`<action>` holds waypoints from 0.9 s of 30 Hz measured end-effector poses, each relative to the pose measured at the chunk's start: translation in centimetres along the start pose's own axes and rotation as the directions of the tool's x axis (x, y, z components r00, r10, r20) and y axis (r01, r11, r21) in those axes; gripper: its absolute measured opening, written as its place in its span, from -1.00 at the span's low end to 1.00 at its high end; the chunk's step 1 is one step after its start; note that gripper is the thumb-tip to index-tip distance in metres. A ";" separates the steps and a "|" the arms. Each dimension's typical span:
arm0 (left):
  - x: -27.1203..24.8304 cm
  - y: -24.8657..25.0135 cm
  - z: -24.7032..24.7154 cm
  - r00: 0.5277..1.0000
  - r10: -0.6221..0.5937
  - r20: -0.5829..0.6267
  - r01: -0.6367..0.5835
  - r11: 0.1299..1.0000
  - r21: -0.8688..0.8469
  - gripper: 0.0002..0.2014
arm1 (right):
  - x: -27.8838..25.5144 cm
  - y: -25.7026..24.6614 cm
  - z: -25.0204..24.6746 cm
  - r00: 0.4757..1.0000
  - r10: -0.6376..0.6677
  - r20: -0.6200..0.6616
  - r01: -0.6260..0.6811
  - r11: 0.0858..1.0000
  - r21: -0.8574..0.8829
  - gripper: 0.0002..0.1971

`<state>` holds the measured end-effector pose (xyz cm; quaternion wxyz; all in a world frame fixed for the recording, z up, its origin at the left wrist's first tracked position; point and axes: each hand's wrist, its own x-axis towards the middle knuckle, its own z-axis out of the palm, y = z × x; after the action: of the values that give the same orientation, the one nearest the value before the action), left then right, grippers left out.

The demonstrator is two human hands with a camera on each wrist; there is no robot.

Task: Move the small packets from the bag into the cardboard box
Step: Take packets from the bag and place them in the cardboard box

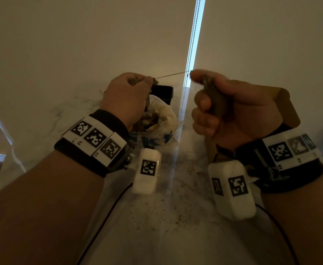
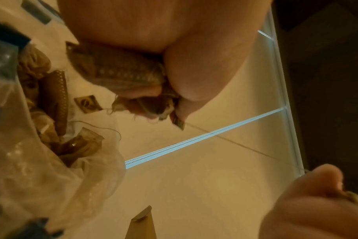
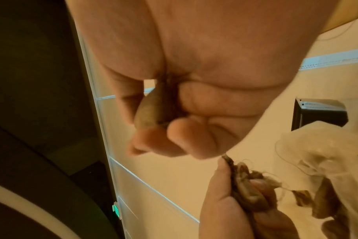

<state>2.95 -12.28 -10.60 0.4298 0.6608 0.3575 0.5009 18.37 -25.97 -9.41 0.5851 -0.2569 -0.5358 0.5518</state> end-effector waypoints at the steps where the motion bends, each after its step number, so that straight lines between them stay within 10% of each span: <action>1: -0.2 0.1 0.0 0.999 0.011 0.052 -0.014 0.998 0.057 -0.80 | 0.1 -0.2 -0.2 0.999 -0.038 -0.016 0.038 0.999 0.025 -0.68; 8: -2.4 1.1 0.6 0.881 0.048 0.471 -0.202 0.938 0.281 -0.83 | 0.7 -0.2 -1.4 0.865 -0.168 -0.472 0.140 0.986 -0.095 -0.72; 16: -3.2 2.0 0.3 0.782 0.058 0.621 -0.242 0.946 0.216 -0.95 | 1.5 0.7 -2.0 0.688 -0.108 -0.717 -0.039 0.982 -0.185 -0.78; 27: -3.4 1.7 1.9 0.943 0.048 0.328 -0.014 0.994 -0.107 -0.83 | 2.4 1.5 -0.8 0.801 -0.102 -0.590 -0.041 0.974 -0.223 -0.82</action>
<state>4.05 -16.40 -10.43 0.5092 0.7179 0.2437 0.4074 18.16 -23.17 -10.18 0.7000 -0.4735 -0.3870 0.3689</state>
